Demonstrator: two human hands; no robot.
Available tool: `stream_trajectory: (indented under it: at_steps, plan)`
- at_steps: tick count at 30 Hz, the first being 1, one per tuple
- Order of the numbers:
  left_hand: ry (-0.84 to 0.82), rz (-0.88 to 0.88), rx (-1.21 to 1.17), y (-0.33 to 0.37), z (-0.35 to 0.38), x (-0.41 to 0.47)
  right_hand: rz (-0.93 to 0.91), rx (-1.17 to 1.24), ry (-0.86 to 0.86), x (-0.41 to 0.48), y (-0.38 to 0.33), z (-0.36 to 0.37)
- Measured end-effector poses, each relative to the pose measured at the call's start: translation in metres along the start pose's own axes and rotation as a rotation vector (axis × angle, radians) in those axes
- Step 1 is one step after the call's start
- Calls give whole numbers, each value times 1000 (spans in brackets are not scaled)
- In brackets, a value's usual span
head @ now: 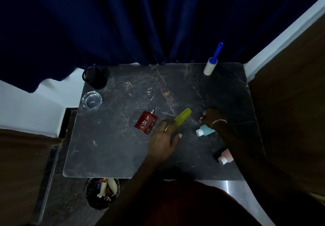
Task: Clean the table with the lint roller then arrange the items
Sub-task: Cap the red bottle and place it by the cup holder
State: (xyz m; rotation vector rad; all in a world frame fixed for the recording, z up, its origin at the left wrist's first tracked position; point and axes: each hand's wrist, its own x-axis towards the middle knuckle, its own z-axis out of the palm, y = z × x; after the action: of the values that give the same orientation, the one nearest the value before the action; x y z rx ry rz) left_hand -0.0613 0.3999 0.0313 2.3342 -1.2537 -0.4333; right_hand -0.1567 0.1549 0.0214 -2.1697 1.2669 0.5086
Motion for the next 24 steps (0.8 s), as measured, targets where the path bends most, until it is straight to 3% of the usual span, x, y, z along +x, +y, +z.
stream_trajectory:
  at_steps: [6,10,12,17,20,24]
  plan:
    - [35,-51,-5,-14,-2,-3,-18,-81,3,3,-5,-1]
    - [68,-95,2,-33,-7,6,-119,-27,98,5,-13,-2]
    - [76,-139,9,-45,-11,15,-165,111,157,5,-24,-1]
    - [11,-311,34,-77,-19,36,-79,990,51,-11,-63,8]
    - [-108,-457,104,-95,-18,44,-36,1159,-30,-17,-82,20]
    - [-214,-518,108,-108,-13,51,3,1182,-98,-20,-95,42]
